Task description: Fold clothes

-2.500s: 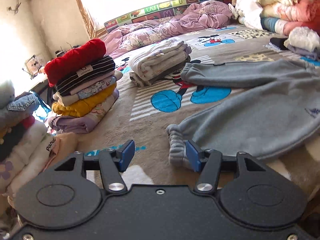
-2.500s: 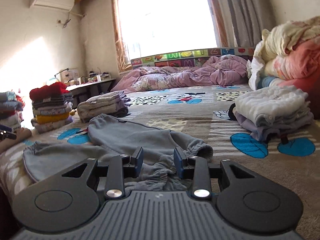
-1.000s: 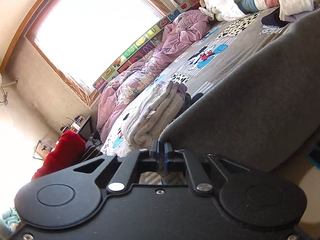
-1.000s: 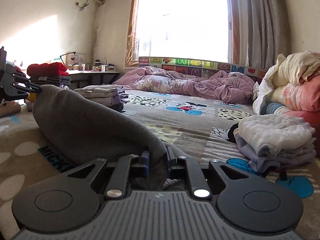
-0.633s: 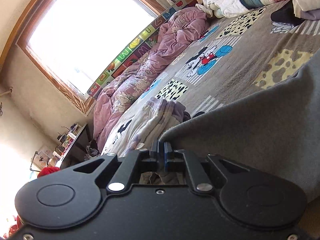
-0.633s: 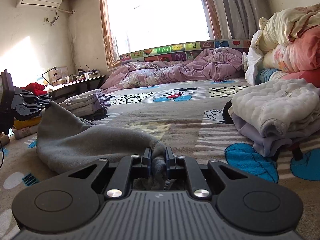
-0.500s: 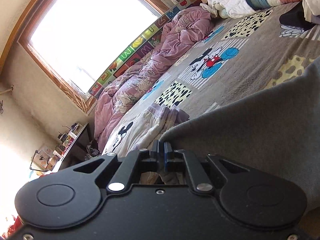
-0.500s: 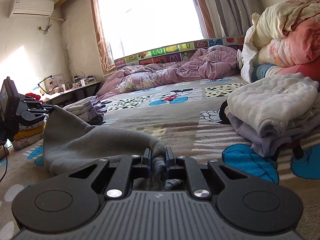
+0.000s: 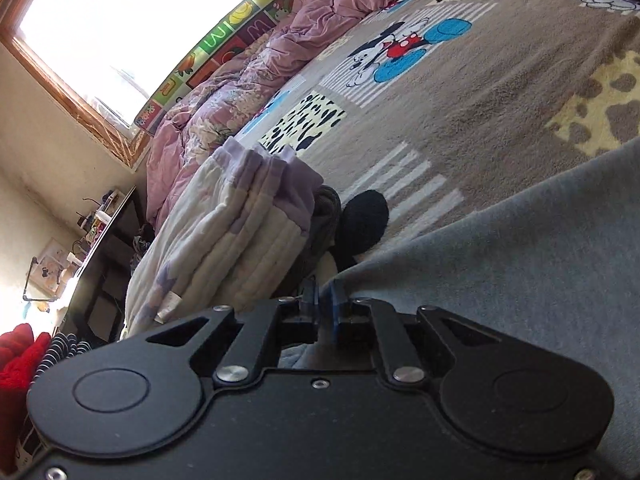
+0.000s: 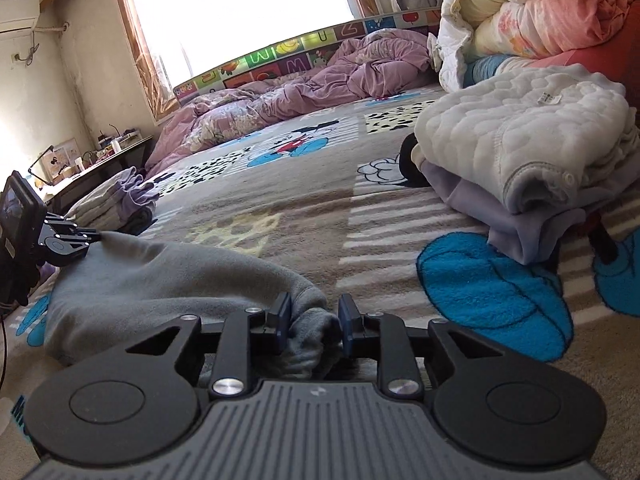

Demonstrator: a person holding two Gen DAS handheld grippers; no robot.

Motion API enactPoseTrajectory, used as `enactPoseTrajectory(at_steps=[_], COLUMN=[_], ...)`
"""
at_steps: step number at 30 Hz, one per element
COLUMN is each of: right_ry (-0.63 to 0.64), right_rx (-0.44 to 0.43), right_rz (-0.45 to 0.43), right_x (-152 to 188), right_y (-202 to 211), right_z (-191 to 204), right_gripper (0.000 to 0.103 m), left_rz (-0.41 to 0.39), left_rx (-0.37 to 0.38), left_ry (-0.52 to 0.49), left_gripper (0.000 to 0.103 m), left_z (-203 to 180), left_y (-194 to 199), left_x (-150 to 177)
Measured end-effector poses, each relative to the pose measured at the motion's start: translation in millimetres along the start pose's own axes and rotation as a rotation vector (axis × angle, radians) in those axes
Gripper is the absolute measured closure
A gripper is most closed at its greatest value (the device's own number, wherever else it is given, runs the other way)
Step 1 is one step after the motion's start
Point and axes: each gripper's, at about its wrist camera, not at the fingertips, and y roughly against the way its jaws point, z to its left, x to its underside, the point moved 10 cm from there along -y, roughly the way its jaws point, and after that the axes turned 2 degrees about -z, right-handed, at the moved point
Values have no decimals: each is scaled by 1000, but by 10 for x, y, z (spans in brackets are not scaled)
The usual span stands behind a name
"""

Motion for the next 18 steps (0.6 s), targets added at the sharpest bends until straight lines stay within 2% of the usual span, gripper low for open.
enactPoseTrajectory(at_steps=[2, 4, 6, 9, 11, 15, 18], right_ry=[-26, -35, -28, 60, 108, 179, 215], right_rx=[13, 5, 7, 20, -3, -114, -172], right_rz=[8, -5, -31, -132, -180, -221, -170], right_x=[1, -26, -73, -211, -265, -284, -182], right_y=[-10, 30, 103, 320, 417, 510, 434], right_z=[-46, -52, -38, 79, 193, 484, 657], right_gripper=[53, 51, 51, 51, 52, 53, 53], left_rz=[-22, -39, -38, -13, -27, -101, -133], left_rx=[-50, -95, -74, -36, 47, 183, 256], left_ry=[92, 184, 294, 532, 701, 702, 594], left_gripper=[74, 73, 73, 74, 74, 75, 76], left_z=[205, 423, 573, 810, 873, 643, 352], left_y=[201, 430, 580, 735, 797, 824, 728], left_x=[-7, 57, 174, 422, 524, 322, 96])
